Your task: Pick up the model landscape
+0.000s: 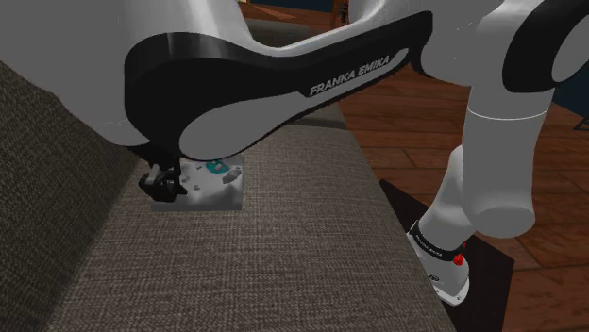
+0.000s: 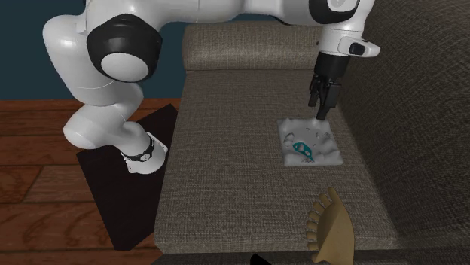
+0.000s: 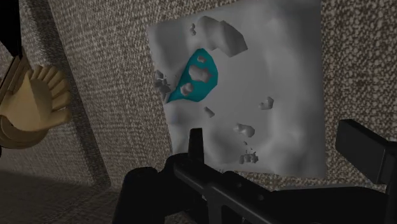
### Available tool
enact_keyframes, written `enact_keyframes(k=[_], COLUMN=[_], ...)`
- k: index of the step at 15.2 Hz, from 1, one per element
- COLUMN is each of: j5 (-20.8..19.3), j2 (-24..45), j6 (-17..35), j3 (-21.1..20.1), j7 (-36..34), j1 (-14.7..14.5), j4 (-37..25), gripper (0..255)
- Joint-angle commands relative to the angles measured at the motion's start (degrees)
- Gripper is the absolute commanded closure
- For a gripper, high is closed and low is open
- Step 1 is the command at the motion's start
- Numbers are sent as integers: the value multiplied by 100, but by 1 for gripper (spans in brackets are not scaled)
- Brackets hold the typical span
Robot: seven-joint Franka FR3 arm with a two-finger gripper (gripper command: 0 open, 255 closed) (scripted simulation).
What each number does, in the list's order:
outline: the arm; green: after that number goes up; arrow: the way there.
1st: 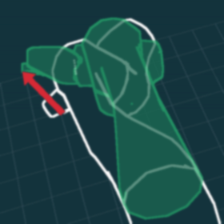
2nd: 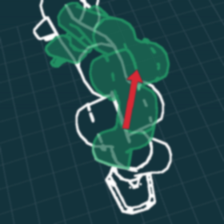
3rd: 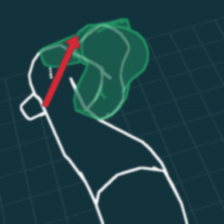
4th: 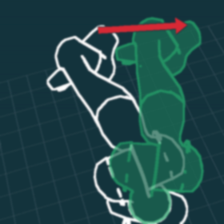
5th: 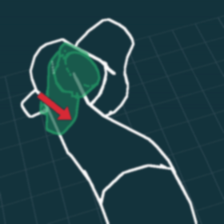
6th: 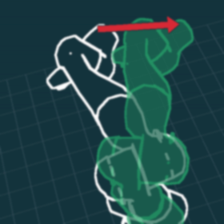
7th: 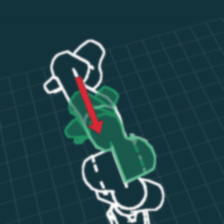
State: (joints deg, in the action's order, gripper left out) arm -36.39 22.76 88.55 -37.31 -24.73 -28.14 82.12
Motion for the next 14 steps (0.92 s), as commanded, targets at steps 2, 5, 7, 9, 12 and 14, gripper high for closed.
enact_keyframes(k=[2,5,7,9,12,14], j5=[-396,-403,-415,-437,-438,-438], j2=[502,512,527,554,558,557], j6=[-189,5,129,284,277,279], j3=[27,38,44,54,54,54], j7=[6,-90,-155,-238,-236,-237], j1=[-439,-396,-371,-343,-348,-347], j4=[-535,-321,-189,-32,-42,-39], gripper=[0,0,0,0,255,255])
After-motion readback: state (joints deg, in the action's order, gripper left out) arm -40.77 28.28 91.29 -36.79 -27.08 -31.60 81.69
